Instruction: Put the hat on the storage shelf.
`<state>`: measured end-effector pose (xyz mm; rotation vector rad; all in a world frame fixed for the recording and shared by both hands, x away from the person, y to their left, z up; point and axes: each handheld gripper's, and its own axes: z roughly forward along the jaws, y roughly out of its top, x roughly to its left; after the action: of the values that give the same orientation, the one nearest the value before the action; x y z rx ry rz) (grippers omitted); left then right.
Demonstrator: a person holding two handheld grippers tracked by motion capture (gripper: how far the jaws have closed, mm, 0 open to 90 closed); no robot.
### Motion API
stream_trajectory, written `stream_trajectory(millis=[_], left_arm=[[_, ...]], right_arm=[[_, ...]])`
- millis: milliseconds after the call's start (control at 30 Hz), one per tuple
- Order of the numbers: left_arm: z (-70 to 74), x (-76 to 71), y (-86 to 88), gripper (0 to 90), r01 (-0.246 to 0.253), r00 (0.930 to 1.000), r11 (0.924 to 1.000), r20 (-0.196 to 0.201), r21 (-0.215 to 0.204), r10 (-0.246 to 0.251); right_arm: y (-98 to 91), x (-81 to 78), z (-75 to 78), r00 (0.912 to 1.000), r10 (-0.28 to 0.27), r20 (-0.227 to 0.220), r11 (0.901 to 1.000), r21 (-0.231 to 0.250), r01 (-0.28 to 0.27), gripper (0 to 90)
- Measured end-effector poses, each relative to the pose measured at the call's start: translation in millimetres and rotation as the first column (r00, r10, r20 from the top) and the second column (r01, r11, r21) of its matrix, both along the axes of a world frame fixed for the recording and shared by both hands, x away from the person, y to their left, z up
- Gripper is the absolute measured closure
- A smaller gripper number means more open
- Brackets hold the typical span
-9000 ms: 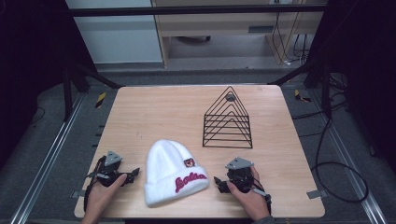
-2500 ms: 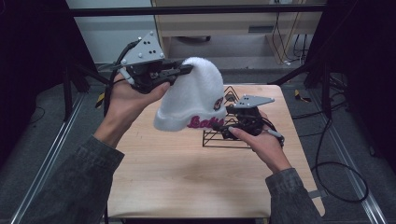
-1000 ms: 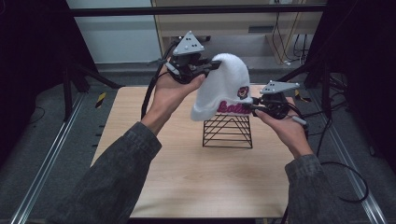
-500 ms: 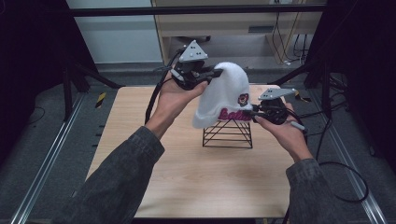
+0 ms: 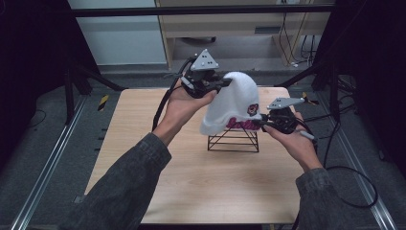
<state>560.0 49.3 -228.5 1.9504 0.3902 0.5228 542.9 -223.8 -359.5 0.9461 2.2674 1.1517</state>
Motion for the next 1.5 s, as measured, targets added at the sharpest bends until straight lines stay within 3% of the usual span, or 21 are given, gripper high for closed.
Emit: stream_trajectory(millis=[333, 667, 1500], left_arm=[[-16.8, 2.9, -6.5, 83.3, 0.030, 0.9986, 0.9991, -0.044, 0.029, -0.029], [-24.9, 0.3, -15.6, 83.4, 0.044, 0.9985, 0.9978, -0.034, 0.049, -0.043], [-53.6, 6.3, -27.8, 83.4, 0.037, 0.9964, 0.9939, -0.079, 0.103, -0.029]], right_arm=[[-5.9, -1.9, -15.9, 0.9993, -0.025, -0.027, 0.9997, 0.002, 0.025, 70.0], [-12.7, -4.7, -26.8, 0.9988, -0.030, -0.038, 0.9995, 0.003, 0.030, 72.1], [-24.1, -7.5, -55.1, 0.9948, -0.059, -0.083, 0.9982, -0.018, 0.058, 72.1]])
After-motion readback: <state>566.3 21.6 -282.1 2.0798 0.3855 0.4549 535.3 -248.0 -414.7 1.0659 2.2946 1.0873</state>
